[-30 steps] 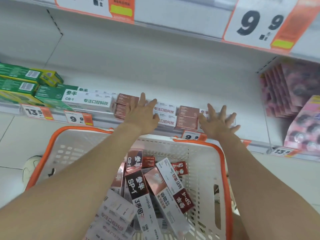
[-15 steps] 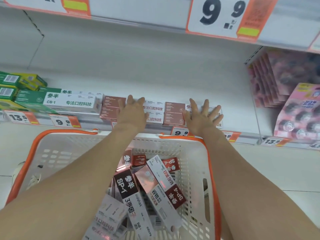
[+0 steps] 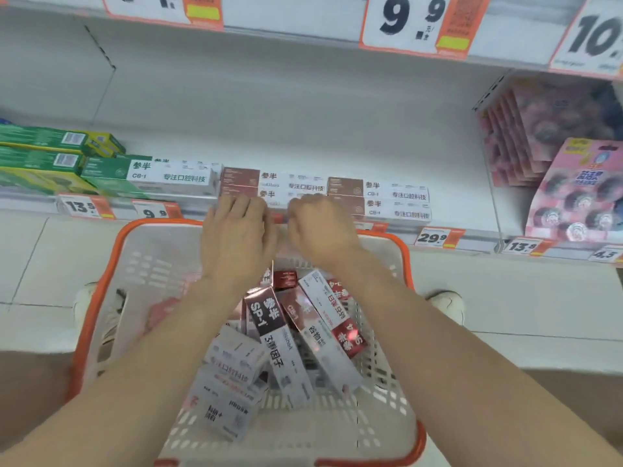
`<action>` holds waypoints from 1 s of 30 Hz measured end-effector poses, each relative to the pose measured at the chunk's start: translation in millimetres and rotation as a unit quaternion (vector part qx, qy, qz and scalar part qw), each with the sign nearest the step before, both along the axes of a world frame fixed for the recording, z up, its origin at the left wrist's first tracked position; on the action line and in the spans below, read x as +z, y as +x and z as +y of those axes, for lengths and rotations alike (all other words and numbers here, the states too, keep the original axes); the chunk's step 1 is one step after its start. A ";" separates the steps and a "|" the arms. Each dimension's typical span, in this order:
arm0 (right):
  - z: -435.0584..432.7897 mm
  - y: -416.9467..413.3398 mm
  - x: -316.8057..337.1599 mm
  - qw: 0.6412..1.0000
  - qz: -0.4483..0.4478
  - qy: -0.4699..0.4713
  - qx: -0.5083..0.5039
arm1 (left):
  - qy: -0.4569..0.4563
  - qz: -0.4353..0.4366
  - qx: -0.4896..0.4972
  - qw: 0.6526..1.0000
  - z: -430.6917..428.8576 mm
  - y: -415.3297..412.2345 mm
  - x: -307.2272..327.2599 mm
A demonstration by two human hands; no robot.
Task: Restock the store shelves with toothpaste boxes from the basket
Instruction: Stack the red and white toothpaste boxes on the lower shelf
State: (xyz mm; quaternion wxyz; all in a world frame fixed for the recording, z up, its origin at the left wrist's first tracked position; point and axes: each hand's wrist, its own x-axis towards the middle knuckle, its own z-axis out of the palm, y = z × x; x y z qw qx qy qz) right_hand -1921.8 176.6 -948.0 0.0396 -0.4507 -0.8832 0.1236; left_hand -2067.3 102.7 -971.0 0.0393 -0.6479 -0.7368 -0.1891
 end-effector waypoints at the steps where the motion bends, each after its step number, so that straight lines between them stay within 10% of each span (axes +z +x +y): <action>1: -19.8 -7.3 1.8 1.000 0.003 -0.016 0.019 | 0.005 -0.008 -0.001 1.000 -19.8 -4.0 -3.3; 8: -111.6 7.4 -28.4 0.969 -0.053 -0.236 -0.037 | -0.295 -0.114 0.158 0.936 -122.2 -55.5 -50.4; 17: -200.5 26.6 -68.5 0.823 0.106 -0.512 -0.222 | -0.554 -0.114 -0.046 0.823 -144.9 -68.4 -10.8; 21: -195.1 28.4 -70.7 0.875 0.055 -0.442 -0.190 | -0.621 -0.109 -0.094 0.770 -140.4 -83.0 4.9; 26: -178.7 30.2 -57.1 0.912 0.016 -0.372 -0.171 | -0.554 0.049 -0.120 0.822 -160.1 -94.5 3.9; 30: -163.5 26.2 -55.9 0.939 0.064 -0.264 -0.209 | -0.507 -0.004 -0.115 0.854 -165.7 -104.8 -9.6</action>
